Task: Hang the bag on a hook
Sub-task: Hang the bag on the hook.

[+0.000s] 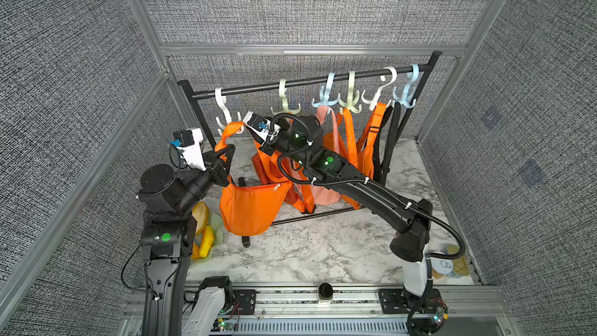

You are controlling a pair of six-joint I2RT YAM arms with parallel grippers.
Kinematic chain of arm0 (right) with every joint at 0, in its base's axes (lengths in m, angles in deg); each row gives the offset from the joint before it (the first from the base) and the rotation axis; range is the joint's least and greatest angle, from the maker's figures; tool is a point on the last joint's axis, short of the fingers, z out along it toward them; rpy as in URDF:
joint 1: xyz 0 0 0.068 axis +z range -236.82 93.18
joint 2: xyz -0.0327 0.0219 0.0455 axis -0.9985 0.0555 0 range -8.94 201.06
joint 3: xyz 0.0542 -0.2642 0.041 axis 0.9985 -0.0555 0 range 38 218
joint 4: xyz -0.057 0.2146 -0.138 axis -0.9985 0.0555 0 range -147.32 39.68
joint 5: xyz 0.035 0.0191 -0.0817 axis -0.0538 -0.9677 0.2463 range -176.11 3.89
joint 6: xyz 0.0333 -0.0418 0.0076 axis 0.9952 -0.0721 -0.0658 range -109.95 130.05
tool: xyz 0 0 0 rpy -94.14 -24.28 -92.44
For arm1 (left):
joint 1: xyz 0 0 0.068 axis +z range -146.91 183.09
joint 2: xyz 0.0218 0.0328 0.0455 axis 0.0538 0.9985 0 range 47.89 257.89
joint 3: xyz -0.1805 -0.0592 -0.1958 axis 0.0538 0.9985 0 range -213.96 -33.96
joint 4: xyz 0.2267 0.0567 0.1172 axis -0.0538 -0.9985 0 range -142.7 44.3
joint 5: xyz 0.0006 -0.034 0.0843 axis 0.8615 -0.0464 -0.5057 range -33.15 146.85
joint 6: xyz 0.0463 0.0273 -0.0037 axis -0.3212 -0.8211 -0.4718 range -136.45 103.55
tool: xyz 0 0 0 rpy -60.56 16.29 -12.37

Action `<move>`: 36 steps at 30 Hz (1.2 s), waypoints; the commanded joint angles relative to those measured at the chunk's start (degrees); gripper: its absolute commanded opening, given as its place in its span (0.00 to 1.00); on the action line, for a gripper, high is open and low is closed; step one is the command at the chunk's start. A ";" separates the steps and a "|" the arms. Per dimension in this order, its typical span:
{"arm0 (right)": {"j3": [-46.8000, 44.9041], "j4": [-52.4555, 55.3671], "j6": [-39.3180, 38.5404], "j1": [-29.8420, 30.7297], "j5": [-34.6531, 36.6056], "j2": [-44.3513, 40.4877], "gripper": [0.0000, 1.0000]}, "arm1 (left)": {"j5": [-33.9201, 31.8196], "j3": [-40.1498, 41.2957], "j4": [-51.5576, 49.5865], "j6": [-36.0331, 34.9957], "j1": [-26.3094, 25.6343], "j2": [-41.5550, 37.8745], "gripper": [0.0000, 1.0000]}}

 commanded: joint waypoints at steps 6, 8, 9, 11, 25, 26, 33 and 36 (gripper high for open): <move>6.09 1.88 2.68 -0.24 -3.59 2.58 0.09 | -0.45 -0.56 0.37 2.11 0.06 1.29 0.00; 9.06 4.28 2.94 -0.25 -4.41 4.32 0.07 | -0.54 -0.29 0.10 2.51 0.06 1.47 0.00; 10.74 5.71 2.95 -0.25 -4.75 5.21 0.06 | -0.42 -0.20 0.04 2.70 0.14 1.53 0.00; 14.58 8.77 3.03 -0.25 -5.35 7.26 0.05 | 0.45 -0.26 0.20 3.30 0.08 1.96 0.00; 14.27 14.44 3.78 -0.16 -6.60 7.88 0.03 | 1.19 4.48 0.67 4.71 0.02 1.50 0.00; 12.59 13.96 3.82 -0.16 -6.48 6.73 0.03 | 0.92 4.84 0.51 4.59 0.07 1.41 0.00; -1.94 6.89 5.20 -0.07 -2.91 -2.78 0.14 | -0.83 5.88 -0.43 2.85 0.07 1.48 0.13; -7.92 3.76 5.41 0.11 0.43 -7.31 0.28 | -2.04 5.29 -1.80 1.64 0.08 2.31 0.34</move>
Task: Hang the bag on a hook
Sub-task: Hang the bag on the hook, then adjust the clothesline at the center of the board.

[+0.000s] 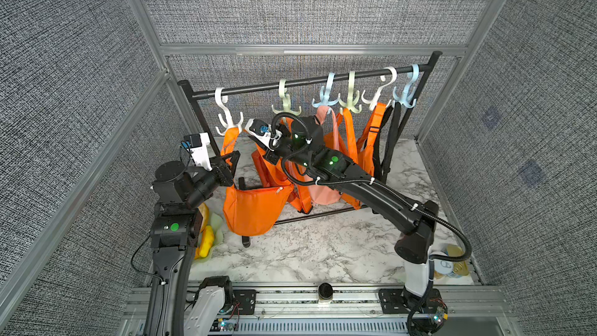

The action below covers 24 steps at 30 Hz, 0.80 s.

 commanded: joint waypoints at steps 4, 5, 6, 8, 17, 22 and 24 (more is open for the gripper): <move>-8.30 -5.72 0.84 0.30 6.97 -7.56 0.48 | -5.79 -1.83 -4.17 -3.93 0.06 0.84 0.68; -9.58 -5.72 0.76 0.45 7.32 -8.68 0.51 | -6.95 -1.92 -4.48 -4.32 0.07 0.74 0.71; -11.19 -5.93 0.75 0.60 7.68 -10.01 0.54 | -8.38 -1.80 -4.76 -4.66 0.06 0.57 0.73; -14.48 -6.61 0.82 1.11 8.42 -12.76 0.56 | -11.03 -1.04 -4.71 -5.03 0.05 0.29 0.75; -32.41 -14.06 0.97 6.58 15.10 -25.86 0.59 | -16.46 4.15 1.00 -6.28 0.07 3.39 0.72; -40.91 -16.13 0.93 9.09 20.26 -33.14 0.59 | -17.45 4.65 5.09 -6.92 0.06 6.51 0.66; -44.11 -16.39 1.24 9.59 22.18 -36.33 0.59 | -17.47 5.06 7.09 -7.20 0.06 7.67 0.64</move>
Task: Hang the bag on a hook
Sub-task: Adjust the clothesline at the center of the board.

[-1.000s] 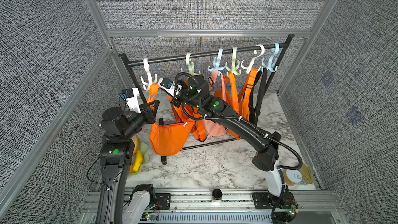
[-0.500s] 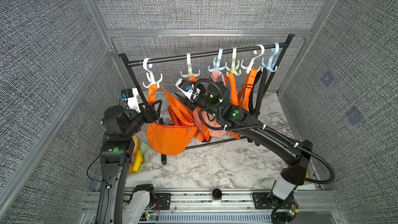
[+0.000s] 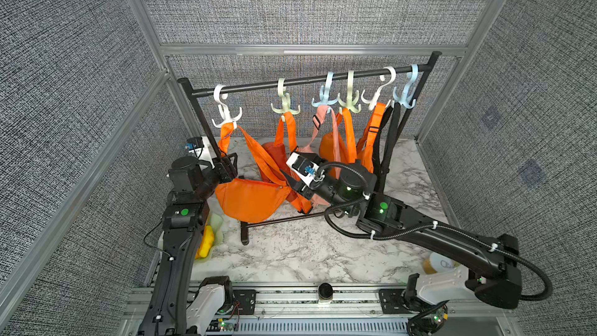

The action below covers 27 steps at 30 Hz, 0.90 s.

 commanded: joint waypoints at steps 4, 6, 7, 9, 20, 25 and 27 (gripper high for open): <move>-9.42 -5.18 1.45 0.72 8.84 -9.34 0.59 | 0.53 0.72 9.09 -1.36 0.07 4.03 0.62; -11.97 -5.33 1.81 0.70 10.51 -12.03 0.59 | 1.03 0.50 10.42 -1.31 0.10 5.38 0.61; -12.87 -5.09 1.93 0.70 11.28 -13.25 0.59 | 1.62 0.45 11.50 -1.42 0.07 6.15 0.61; -14.22 -4.41 2.19 0.70 12.18 -15.15 0.59 | 2.08 0.13 13.03 -1.47 0.03 7.40 0.60; -17.84 -1.89 3.95 0.79 14.70 -20.73 0.59 | 6.17 -1.22 18.23 -1.53 -0.31 13.24 0.57; -17.94 -0.75 4.66 0.87 14.75 -21.34 0.59 | 6.54 -1.95 19.13 -1.86 -1.01 15.50 0.57; -17.88 -0.22 4.95 0.94 14.83 -21.49 0.59 | 6.71 -2.56 19.54 -1.57 -1.27 16.74 0.57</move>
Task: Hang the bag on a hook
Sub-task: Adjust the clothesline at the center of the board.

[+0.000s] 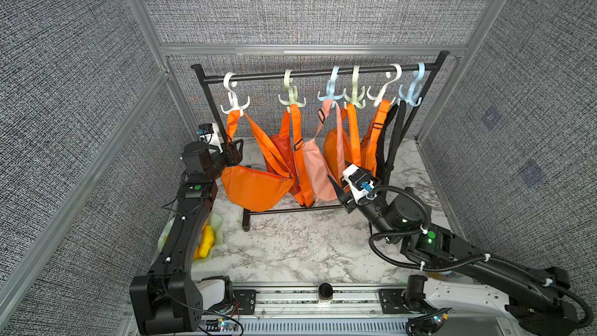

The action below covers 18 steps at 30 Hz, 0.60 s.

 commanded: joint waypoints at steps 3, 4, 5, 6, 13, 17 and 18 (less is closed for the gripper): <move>0.22 1.48 1.37 0.26 0.81 -0.56 0.59 | 2.08 -2.45 2.74 -1.16 -0.88 3.08 0.57; 0.37 1.84 1.53 0.26 0.95 -0.66 0.59 | 2.03 -3.22 2.87 -1.15 -0.97 3.91 0.57; 0.51 2.39 1.61 0.35 1.10 -0.80 0.59 | 1.94 -3.98 2.88 -1.15 -1.10 4.74 0.57; 0.57 3.02 1.67 0.35 1.33 -0.97 0.59 | 1.87 -4.86 2.73 -1.20 -1.11 5.63 0.56; 0.23 8.72 3.23 0.37 4.29 -3.42 0.68 | 1.18 -9.55 0.23 -2.30 -1.11 8.78 0.68; 0.09 11.57 4.20 0.35 8.09 -5.07 0.80 | -2.22 -8.43 -0.80 -2.38 -1.08 6.64 0.99; 0.39 12.69 4.57 0.35 9.01 -5.40 0.90 | -2.89 -7.73 -0.84 -2.65 -1.04 5.66 0.99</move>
